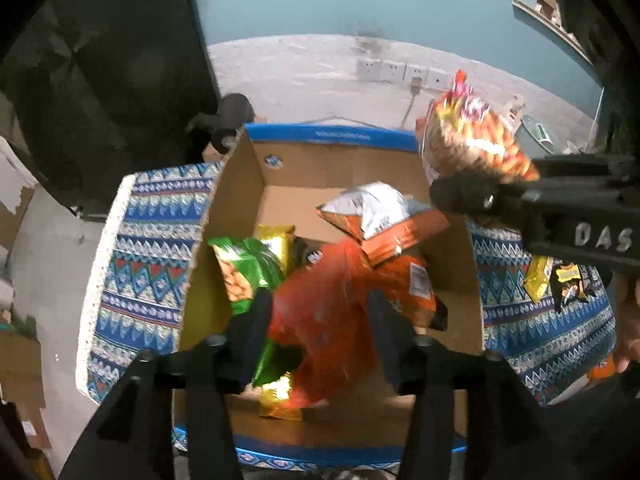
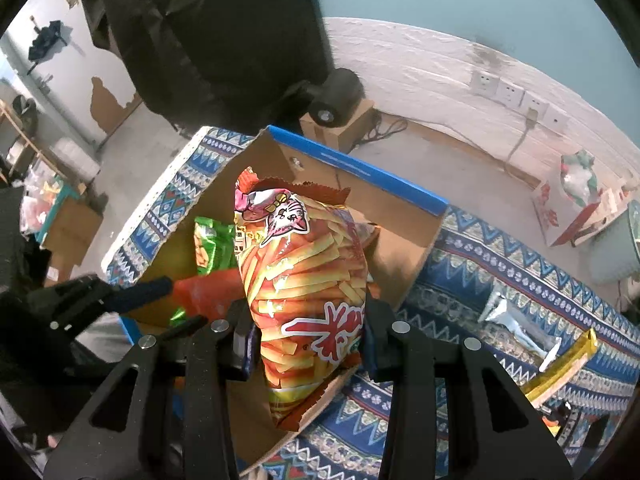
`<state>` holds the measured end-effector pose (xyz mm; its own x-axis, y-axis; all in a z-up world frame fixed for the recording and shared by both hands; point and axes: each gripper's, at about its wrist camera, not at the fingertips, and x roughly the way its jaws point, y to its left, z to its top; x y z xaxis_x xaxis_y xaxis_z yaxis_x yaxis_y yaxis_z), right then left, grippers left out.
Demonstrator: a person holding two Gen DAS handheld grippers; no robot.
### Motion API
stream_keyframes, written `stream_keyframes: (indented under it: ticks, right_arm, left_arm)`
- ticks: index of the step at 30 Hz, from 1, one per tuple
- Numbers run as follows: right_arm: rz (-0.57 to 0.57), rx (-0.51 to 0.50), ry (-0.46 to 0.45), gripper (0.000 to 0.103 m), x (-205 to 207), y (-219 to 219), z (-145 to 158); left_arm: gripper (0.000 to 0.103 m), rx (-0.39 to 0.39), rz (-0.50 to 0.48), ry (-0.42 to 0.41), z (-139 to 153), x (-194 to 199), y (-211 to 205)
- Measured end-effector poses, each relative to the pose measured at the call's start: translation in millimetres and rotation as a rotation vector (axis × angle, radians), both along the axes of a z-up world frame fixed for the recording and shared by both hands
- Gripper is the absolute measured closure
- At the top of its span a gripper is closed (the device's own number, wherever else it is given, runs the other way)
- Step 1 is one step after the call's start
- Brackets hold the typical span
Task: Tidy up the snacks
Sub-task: 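Open the left tool over the box while the right tool drops the fries bag in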
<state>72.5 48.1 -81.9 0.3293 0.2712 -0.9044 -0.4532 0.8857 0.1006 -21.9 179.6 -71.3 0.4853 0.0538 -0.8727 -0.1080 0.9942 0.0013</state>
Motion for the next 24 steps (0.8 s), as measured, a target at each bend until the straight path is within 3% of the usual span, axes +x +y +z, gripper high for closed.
stream_keyframes:
  ticks: [5, 24]
  right_arm:
    - [0.013, -0.003, 0.022, 0.065, 1, 7, -8]
    - [0.044, 0.048, 0.068, 0.064, 15, 37, -25]
  left_arm:
    - [0.039, 0.042, 0.037, -0.028, 11, 0, 13]
    - [0.034, 0.029, 0.205, -0.075, 26, -2, 60]
